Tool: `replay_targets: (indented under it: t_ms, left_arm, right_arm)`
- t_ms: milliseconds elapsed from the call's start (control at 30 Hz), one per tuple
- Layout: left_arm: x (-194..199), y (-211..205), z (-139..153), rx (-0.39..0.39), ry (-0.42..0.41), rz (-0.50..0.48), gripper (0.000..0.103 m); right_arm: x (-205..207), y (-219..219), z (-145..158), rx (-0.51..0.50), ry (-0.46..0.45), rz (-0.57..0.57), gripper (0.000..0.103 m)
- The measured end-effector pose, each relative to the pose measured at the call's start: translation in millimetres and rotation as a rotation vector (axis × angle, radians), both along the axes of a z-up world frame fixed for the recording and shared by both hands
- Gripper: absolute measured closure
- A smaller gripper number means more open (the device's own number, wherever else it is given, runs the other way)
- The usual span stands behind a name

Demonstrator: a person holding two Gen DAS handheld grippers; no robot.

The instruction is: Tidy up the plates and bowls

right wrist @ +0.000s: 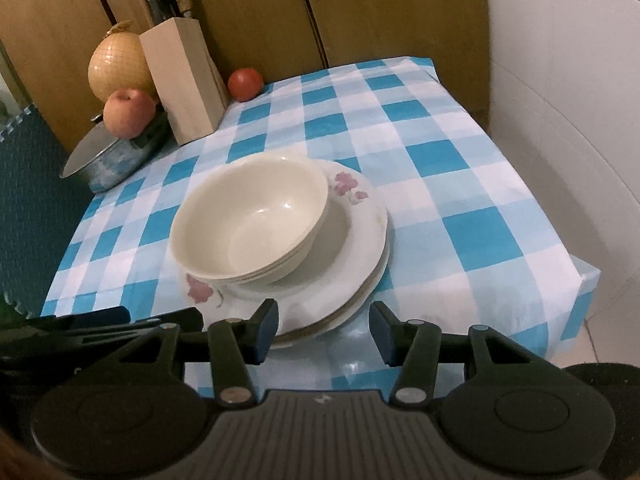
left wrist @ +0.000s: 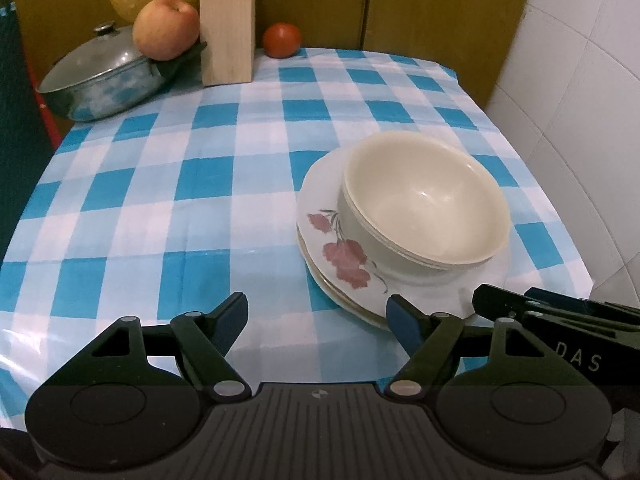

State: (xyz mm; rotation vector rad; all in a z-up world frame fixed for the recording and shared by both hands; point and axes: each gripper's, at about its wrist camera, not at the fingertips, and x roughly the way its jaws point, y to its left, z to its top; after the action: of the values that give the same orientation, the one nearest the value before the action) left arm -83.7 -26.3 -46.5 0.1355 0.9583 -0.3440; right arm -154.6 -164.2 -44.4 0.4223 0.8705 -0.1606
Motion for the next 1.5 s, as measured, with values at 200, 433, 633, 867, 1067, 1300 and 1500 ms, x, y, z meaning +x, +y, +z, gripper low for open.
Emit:
replay_targets:
  t_ms: [200,433,633,867,1067,1300,1500]
  left_arm:
    - [-7.0,-3.2,-0.7,0.045,-0.020,-0.012,0.023]
    - [-10.2,-0.6,1.2,0.042,-0.020,-0.016,0.023]
    - [-12.0,0.8,0.7,0.044,-0.014,-0.010,0.024]
    - [-13.6,0.6,1.1,0.046,-0.019,-0.012,0.024]
    - [-14.3,0.1,1.4,0.051,-0.022,-0.013,0.024]
    - [-16.2,0.9,4.1,0.058,-0.034,-0.011,0.024]
    - [-16.9,1.6,4.9,0.059,-0.034,-0.013,0.024]
  right_arm:
    - [-2.7,3.4,-2.2,-0.001,0.019,0.004,0.056]
    - [-5.7,4.8,-1.2,-0.001,0.017,0.004,0.056]
    - [-6.6,7.7,-1.7,-0.007,0.021,0.008,0.056]
    - [-7.4,7.7,-1.7,-0.007,0.021,0.008,0.056]
    - [-7.7,7.9,-1.5,-0.008,0.021,0.007,0.056]
    - [-7.9,8.9,-0.6,-0.013,0.019,0.012,0.056]
    - [-10.1,10.1,0.1,-0.014,0.019,0.012,0.056]
